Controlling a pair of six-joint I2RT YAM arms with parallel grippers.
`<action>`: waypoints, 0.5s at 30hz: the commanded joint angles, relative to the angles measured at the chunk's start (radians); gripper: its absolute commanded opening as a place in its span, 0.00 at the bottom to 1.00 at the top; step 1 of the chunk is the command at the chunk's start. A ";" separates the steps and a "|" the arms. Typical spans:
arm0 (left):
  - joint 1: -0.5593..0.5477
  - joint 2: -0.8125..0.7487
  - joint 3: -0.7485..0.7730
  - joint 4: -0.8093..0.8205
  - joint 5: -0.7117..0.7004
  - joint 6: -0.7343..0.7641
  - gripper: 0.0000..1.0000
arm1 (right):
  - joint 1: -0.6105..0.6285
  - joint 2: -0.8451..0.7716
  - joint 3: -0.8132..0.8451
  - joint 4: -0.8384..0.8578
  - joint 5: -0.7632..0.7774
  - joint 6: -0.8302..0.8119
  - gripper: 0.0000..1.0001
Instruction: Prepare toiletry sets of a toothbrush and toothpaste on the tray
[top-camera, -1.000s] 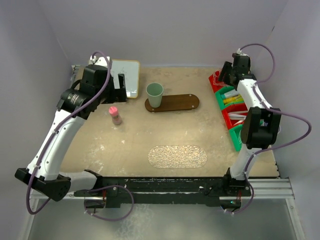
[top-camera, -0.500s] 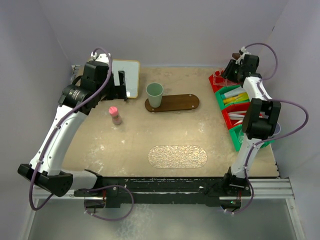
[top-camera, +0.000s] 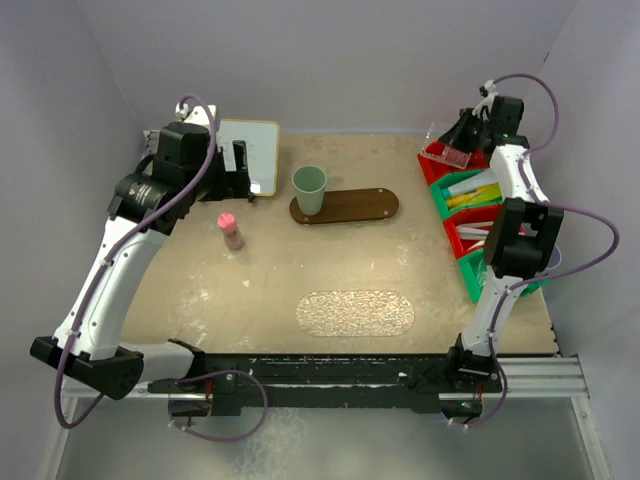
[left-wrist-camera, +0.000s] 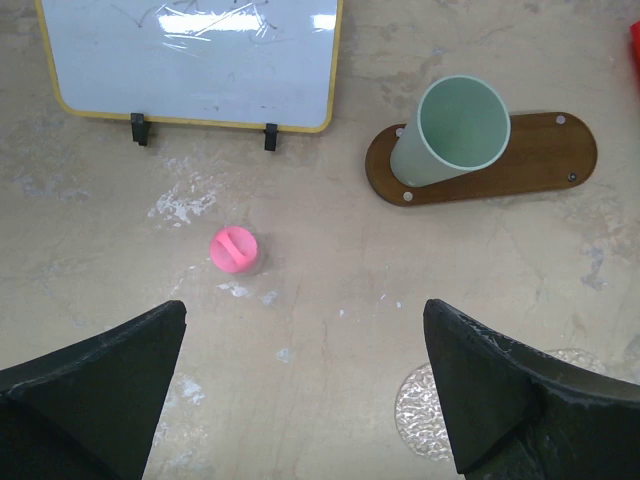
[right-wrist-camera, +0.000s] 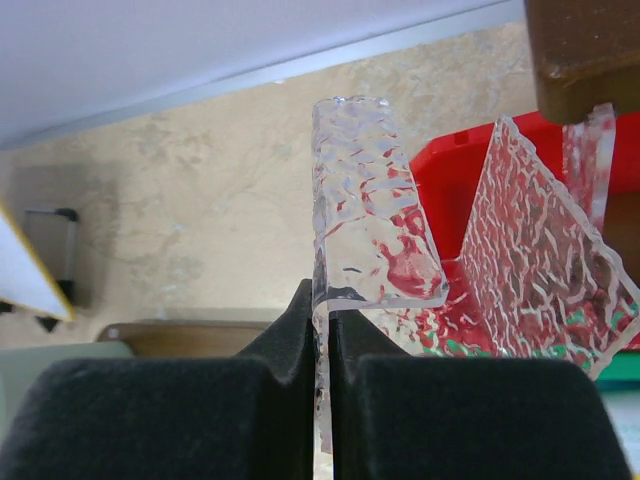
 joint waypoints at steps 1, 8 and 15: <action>0.008 -0.076 -0.005 0.029 0.052 -0.038 1.00 | -0.004 -0.197 0.005 0.029 -0.077 0.158 0.00; 0.009 -0.079 -0.016 0.026 0.186 -0.138 0.99 | 0.041 -0.488 -0.423 0.254 -0.245 0.475 0.00; 0.033 -0.035 -0.028 0.042 0.396 -0.240 1.00 | 0.256 -0.761 -0.711 0.251 -0.218 0.506 0.00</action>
